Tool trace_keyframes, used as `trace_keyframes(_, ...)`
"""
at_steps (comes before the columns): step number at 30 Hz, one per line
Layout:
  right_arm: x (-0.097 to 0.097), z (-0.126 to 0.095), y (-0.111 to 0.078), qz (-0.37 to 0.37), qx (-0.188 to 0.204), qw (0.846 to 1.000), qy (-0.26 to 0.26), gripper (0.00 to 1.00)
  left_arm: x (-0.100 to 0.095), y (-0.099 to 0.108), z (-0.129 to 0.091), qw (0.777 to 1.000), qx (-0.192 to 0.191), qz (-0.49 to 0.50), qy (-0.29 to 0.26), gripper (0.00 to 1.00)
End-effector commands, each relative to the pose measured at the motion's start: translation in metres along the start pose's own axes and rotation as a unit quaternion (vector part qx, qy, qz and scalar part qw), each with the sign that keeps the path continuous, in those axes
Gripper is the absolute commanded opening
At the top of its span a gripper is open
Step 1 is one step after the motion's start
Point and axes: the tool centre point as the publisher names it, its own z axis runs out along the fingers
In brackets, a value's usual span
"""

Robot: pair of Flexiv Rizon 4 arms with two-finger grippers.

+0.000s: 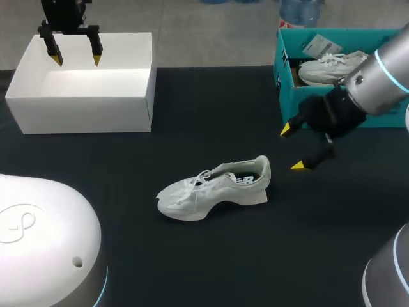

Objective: Take the shoe out of the shoebox, open the shoe tongue, remove and reinsert the insole, then place the shoe into the shoebox

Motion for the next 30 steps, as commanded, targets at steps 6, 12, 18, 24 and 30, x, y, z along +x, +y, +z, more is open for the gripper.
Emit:
trace_keyframes(6, 0.000, 0.002, -0.004, -0.001, -0.046, 0.999, 0.000, 1.00, 0.000, 0.000, 0.000, 1.000, 0.000, 0.000, 0.000, 1.00)
trace_keyframes(12, 0.025, -0.016, -0.038, 0.056, -0.068, 0.996, -0.033, 1.00, 0.000, 0.000, 0.000, 1.000, 0.000, 0.000, 0.000, 1.00)
trace_keyframes(18, 0.040, -0.030, -0.066, 0.057, -0.076, 0.994, -0.058, 1.00, 0.000, 0.000, 0.000, 1.000, 0.000, 0.000, 0.000, 1.00)
trace_keyframes(24, 0.040, -0.026, -0.082, 0.042, -0.088, 0.994, -0.053, 1.00, 0.000, 0.000, 0.000, 1.000, 0.000, 0.000, 0.000, 1.00)
trace_keyframes(30, 0.040, -0.026, -0.082, 0.042, -0.088, 0.994, -0.053, 1.00, 0.000, 0.000, 0.000, 1.000, 0.000, 0.000, 0.000, 1.00)
